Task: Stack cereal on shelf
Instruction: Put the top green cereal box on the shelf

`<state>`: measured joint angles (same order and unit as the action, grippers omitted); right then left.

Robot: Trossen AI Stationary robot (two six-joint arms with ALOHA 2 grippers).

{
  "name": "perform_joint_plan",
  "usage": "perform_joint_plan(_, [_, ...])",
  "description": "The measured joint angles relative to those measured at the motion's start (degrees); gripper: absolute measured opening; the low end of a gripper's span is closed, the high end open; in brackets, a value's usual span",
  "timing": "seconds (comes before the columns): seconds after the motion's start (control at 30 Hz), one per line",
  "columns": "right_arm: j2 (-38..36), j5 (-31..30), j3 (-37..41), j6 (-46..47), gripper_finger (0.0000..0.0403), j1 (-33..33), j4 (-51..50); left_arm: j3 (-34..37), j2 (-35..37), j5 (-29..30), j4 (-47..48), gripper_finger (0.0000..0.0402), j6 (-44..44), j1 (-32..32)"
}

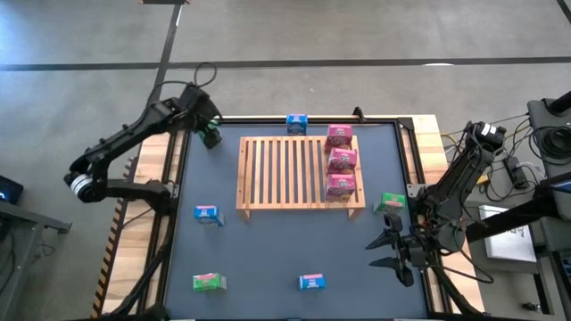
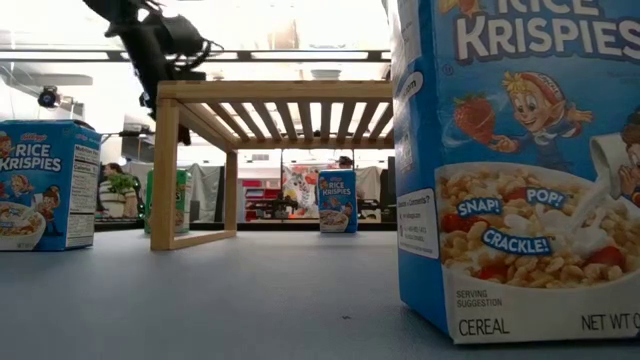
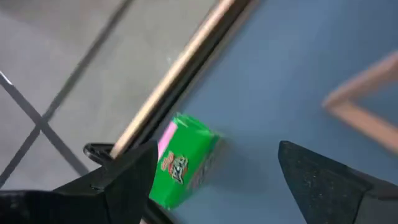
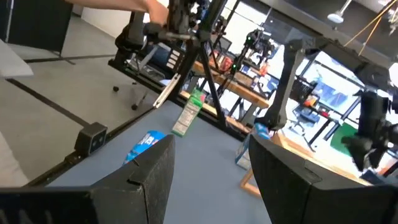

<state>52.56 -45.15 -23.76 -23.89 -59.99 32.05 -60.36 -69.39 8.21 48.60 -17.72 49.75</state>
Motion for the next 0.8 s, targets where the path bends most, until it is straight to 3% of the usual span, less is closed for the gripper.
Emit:
perform_joint_plan(0.43, [0.0, 0.0, -0.5, -1.6, 0.0194, 0.0, -0.6, -13.9, -14.1, -0.4, 9.8, 0.0315, -10.5, 6.7])
perform_joint_plan(0.8, [0.0, -0.4, -0.5, -0.2, 0.0194, 0.0, -2.2, -9.6, -14.5, -1.7, 9.3, 0.0315, -14.5, 9.1])
